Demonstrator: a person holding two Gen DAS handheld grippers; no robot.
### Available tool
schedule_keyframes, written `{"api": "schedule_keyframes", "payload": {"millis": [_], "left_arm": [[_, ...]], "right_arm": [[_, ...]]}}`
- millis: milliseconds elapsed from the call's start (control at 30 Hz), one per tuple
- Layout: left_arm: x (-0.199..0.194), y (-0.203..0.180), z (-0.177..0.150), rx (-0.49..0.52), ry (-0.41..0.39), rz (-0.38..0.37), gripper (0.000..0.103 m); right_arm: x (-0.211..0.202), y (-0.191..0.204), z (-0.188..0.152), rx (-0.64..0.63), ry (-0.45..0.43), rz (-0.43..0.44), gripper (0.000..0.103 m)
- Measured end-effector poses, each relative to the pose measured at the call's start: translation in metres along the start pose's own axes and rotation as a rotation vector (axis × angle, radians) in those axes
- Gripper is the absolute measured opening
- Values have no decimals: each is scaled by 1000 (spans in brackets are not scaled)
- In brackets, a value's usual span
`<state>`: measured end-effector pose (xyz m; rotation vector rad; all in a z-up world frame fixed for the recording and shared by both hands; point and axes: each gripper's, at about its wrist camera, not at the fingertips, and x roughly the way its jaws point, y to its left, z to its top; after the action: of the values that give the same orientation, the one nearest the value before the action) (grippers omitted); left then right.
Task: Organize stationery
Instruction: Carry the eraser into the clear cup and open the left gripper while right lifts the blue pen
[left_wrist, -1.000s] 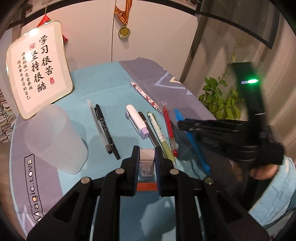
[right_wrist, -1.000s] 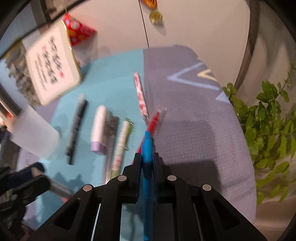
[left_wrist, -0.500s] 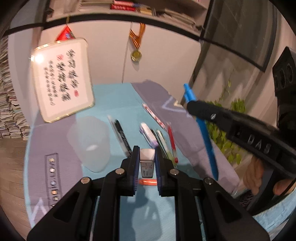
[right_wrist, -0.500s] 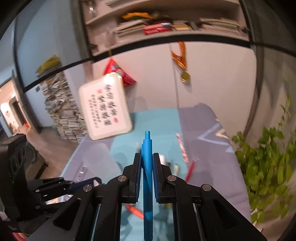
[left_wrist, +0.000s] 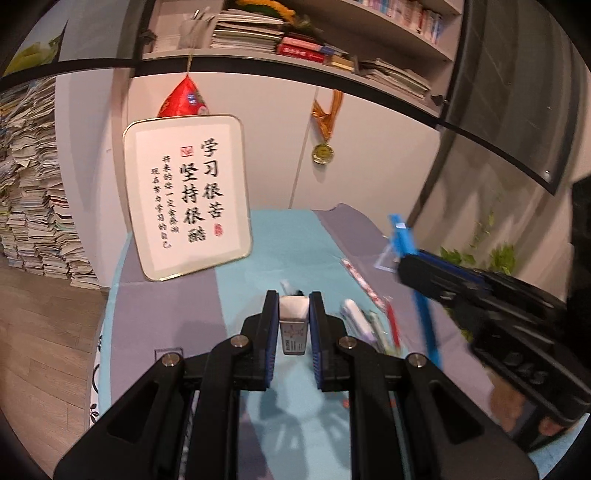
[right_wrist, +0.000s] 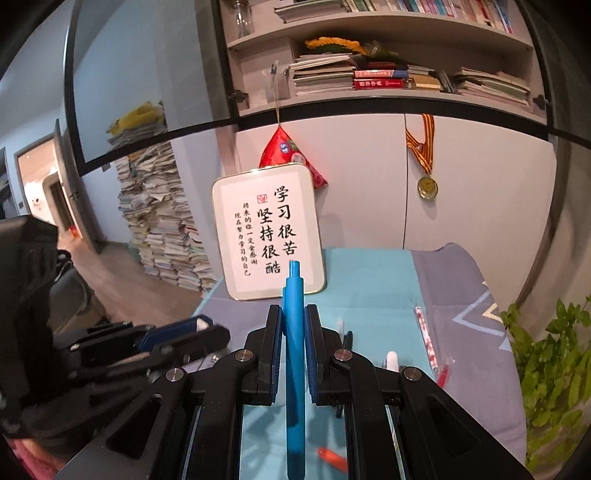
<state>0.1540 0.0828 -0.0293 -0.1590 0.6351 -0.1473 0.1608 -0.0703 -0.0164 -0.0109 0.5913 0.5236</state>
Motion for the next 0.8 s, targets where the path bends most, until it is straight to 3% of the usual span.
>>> {"api": "schedule_keyframes", "payload": {"millis": [300, 800], "left_arm": [[38, 23, -12, -45, 83, 2, 14], [51, 25, -23, -36, 133, -21, 15]], "right_arm": [[19, -11, 15, 51, -58, -36, 11], [70, 6, 21, 13, -29, -12, 11]]}}
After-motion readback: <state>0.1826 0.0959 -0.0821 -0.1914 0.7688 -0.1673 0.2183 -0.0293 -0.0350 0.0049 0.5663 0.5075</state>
